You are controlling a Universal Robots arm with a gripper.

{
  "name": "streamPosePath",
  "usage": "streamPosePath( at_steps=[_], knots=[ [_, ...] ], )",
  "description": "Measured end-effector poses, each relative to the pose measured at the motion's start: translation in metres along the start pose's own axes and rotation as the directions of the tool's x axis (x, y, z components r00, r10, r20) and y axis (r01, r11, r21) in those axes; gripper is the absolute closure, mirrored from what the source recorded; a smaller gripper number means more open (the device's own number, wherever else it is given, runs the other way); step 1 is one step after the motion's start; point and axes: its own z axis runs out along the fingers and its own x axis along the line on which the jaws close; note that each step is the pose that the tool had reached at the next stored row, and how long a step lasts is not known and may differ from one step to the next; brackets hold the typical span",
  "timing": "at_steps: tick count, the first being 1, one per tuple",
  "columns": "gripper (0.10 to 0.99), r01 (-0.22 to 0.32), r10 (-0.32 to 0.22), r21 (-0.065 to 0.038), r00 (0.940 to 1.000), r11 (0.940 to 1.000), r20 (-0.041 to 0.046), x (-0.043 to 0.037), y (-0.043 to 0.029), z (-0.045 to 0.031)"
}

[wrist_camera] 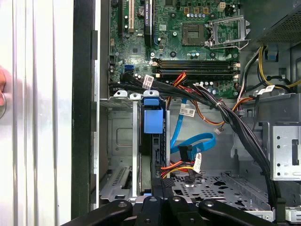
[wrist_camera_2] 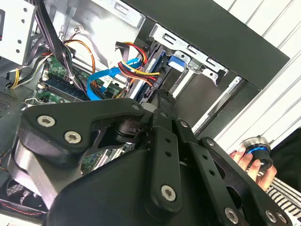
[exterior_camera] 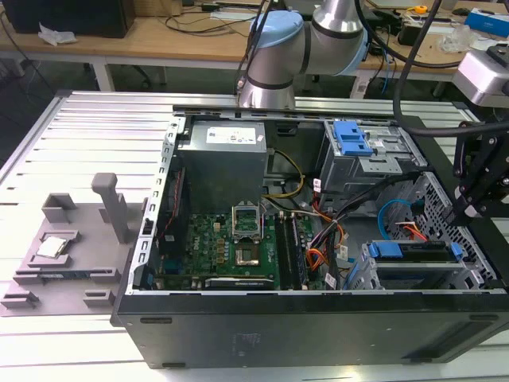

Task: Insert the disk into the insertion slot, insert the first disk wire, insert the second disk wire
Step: 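Insert the second disk wire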

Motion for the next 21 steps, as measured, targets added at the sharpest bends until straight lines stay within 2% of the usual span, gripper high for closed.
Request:
streamPosePath(
  at_steps=[3, 4, 6, 7, 9, 12, 13, 15, 18, 19, 21],
  knots=[
    [0.973, 0.000, 0.000, 0.000, 1.0000, 1.0000, 0.0000, 0.0000, 0.0001, 0.0000],
    [0.851, 0.000, 0.000, 0.000, 1.0000, 1.0000, 0.0000, 0.0000, 0.0002, 0.0000],
    [0.725, 0.000, 0.000, 0.000, 1.0000, 1.0000, 0.0000, 0.0000, 0.0002, 0.0000],
    [0.725, 0.000, 0.000, 0.000, 1.0000, 1.0000, 0.0004, -0.0005, 0.0005, 0.0003],
    [0.725, 0.004, -0.004, 0.000, 1.0000, 1.0000, 0.0006, -0.0085, 0.0025, 0.0008],
    [0.725, 0.007, -0.007, 0.000, 1.0000, 1.0000, 0.0003, -0.0204, 0.0124, 0.0016],
    [0.725, 0.009, -0.009, 0.000, 1.0000, 1.0000, 0.0003, -0.0225, 0.0250, 0.0026],
    [0.725, 0.015, -0.015, 0.000, 0.9999, 0.9999, 0.0001, -0.0222, 0.0375, 0.0053],
    [0.725, 0.078, -0.078, 0.001, 0.9970, 0.9970, -0.0043, -0.0223, 0.0375, 0.0084],
    [0.725, 0.108, -0.108, 0.001, 0.9942, 0.9942, -0.0069, -0.0223, 0.0375, 0.0092],
    [0.725, 0.111, -0.111, 0.001, 0.9938, 0.9939, -0.0082, -0.0222, 0.0375, 0.0092]
  ],
)
